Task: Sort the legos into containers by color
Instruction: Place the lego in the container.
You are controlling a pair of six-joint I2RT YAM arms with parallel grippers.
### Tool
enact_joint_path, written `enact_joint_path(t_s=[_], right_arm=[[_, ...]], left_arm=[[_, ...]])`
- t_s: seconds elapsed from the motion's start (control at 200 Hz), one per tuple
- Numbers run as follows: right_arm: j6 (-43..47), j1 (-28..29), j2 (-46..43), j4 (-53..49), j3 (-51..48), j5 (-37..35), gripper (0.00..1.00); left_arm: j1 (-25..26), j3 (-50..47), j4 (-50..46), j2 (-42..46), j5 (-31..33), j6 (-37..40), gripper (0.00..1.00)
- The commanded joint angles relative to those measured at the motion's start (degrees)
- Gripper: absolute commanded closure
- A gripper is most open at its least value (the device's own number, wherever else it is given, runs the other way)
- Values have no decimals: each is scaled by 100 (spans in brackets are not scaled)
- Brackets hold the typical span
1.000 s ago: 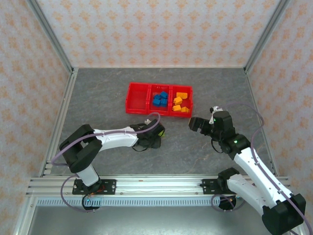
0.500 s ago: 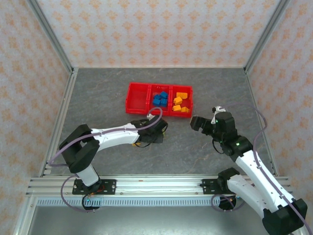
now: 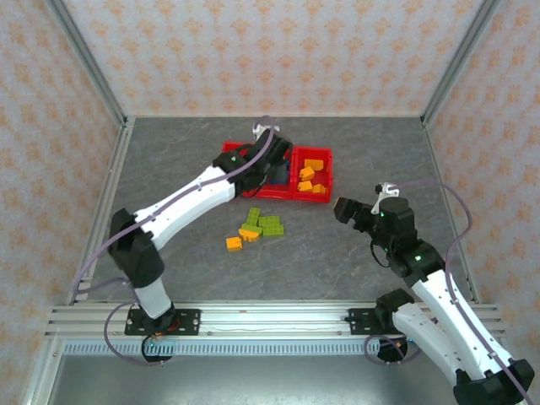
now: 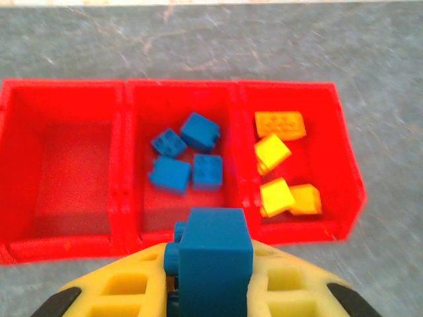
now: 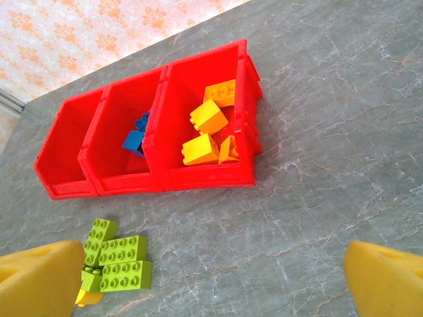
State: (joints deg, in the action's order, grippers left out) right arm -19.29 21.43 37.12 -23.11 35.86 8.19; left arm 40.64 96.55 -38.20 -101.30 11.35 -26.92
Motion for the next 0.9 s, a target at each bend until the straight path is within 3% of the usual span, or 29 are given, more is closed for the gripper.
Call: enact_joint_path(t_s=[0.0, 0.245, 0.546, 0.896], right_arm=[[-21, -20, -50, 192, -71, -81, 0], [0, -23, -47, 244, -112, -54, 0], [38, -16, -30, 278, -127, -17, 0], [36, -19, -30, 263, -130, -24, 0]], left_arm=[[-181, 569, -787, -638, 256, 652, 88], [-407, 1443, -935, -1771, -22, 801, 88], [-650, 1911, -593, -2448, -263, 775, 87], [-724, 2350, -303, -2666, -55, 832, 48]])
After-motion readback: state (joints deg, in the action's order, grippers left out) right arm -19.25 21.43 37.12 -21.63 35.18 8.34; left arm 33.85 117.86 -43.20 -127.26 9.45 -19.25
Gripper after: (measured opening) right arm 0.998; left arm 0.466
